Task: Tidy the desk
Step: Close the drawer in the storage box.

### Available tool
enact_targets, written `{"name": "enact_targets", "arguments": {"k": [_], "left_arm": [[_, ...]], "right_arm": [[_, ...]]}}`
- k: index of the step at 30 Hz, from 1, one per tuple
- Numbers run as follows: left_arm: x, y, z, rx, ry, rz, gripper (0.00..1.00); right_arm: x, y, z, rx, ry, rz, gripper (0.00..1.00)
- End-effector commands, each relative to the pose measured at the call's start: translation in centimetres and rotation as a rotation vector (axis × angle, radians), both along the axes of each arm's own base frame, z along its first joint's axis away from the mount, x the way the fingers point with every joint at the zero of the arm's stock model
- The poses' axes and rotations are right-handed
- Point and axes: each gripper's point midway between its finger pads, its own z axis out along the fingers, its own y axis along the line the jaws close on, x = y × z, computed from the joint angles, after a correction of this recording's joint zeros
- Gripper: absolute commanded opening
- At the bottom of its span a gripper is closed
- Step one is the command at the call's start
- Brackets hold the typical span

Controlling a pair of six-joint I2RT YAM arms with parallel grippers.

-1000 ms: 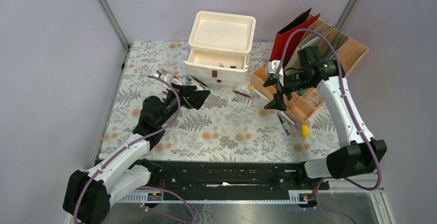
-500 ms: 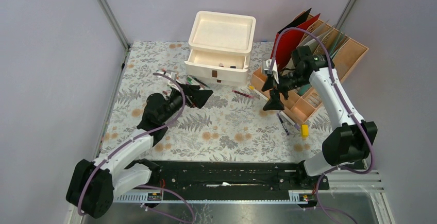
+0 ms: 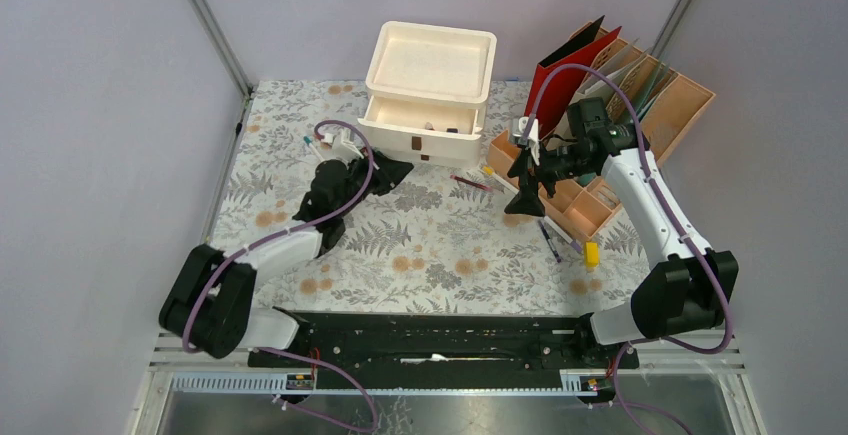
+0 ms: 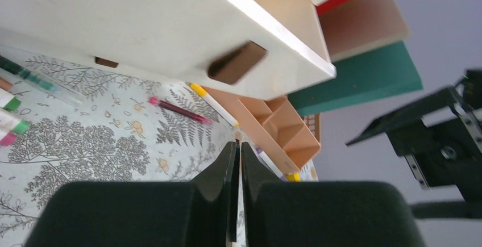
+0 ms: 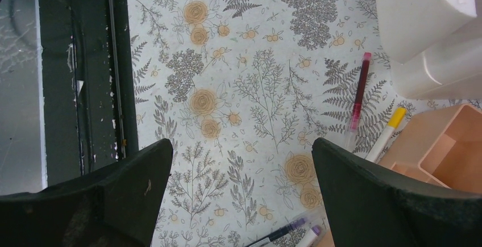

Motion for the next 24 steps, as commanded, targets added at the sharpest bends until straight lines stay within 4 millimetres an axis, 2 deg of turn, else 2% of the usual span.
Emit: {"name": "enact_targets", "arguments": {"k": [1,6,9,16,19,24], "left_arm": [[3.7,-0.5,2.0,-0.064,-0.012,0.092,0.06],[7.8,-1.3,1.3,-0.054,-0.001,0.153,0.03],[9.9,-1.3,2.1,-0.046,-0.047,0.196,0.03],[14.2,-1.2,2.8,-0.063,-0.077,0.219,0.13],[15.3,-1.3,3.0,-0.082,-0.086,0.193,0.17],[14.7,-1.7,3.4,-0.086,-0.107,0.12,0.29]], "right_arm": [[0.4,0.3,1.0,0.019,-0.05,-0.027,1.0],[0.4,0.3,1.2,0.024,-0.063,-0.035,1.0],[0.5,0.3,1.2,0.023,-0.063,-0.036,1.0],[0.6,0.2,0.9,0.015,-0.06,-0.038,1.0],[0.6,0.2,0.8,0.012,-0.06,-0.038,1.0],[0.7,0.0,0.7,0.006,-0.061,-0.042,1.0]]}}
